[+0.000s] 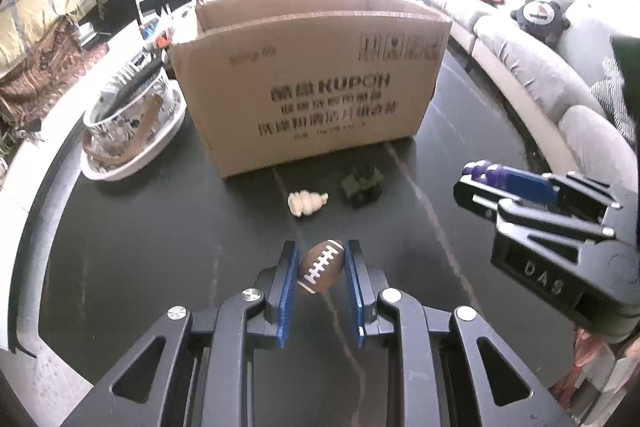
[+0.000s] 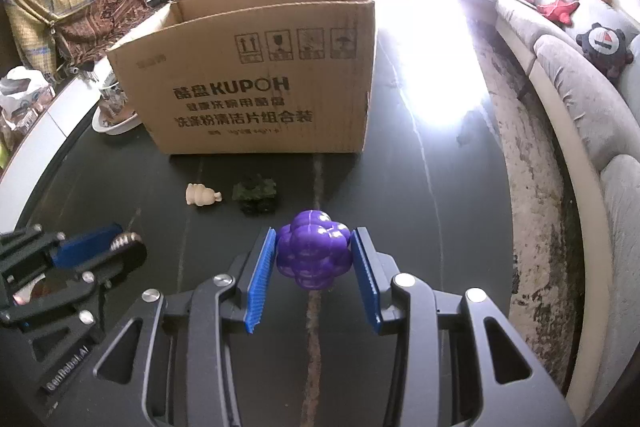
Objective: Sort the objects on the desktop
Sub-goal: 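Carry the football in the left tool while the right tool carries the grape to the box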
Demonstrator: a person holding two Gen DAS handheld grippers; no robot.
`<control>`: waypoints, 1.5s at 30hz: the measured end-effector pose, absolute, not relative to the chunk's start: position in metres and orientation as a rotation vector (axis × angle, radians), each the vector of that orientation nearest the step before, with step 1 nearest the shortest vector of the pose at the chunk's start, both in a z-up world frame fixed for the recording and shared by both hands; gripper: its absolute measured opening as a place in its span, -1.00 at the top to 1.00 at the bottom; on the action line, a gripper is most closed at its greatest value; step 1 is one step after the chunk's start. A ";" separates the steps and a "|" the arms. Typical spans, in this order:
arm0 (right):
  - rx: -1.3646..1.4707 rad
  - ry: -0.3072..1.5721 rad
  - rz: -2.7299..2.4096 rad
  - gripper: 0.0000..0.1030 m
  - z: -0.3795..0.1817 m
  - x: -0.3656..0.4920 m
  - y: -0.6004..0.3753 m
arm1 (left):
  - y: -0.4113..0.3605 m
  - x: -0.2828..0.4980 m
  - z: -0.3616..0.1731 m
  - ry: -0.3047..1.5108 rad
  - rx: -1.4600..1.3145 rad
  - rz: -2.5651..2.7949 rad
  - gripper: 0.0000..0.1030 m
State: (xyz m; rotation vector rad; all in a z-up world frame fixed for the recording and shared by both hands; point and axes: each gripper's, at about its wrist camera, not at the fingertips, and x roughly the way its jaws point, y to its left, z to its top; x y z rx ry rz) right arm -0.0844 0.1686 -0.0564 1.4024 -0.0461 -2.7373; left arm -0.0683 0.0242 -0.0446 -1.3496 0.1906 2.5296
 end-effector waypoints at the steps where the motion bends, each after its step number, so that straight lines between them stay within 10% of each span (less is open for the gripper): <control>1: 1.399 -0.044 -2.739 0.30 -0.055 -0.084 0.168 | 0.023 -0.069 -0.042 0.186 -1.342 2.536 0.59; 45: 1.184 -0.032 -2.818 0.30 0.002 -0.084 0.158 | 0.009 -0.092 0.020 0.120 -1.169 2.682 0.58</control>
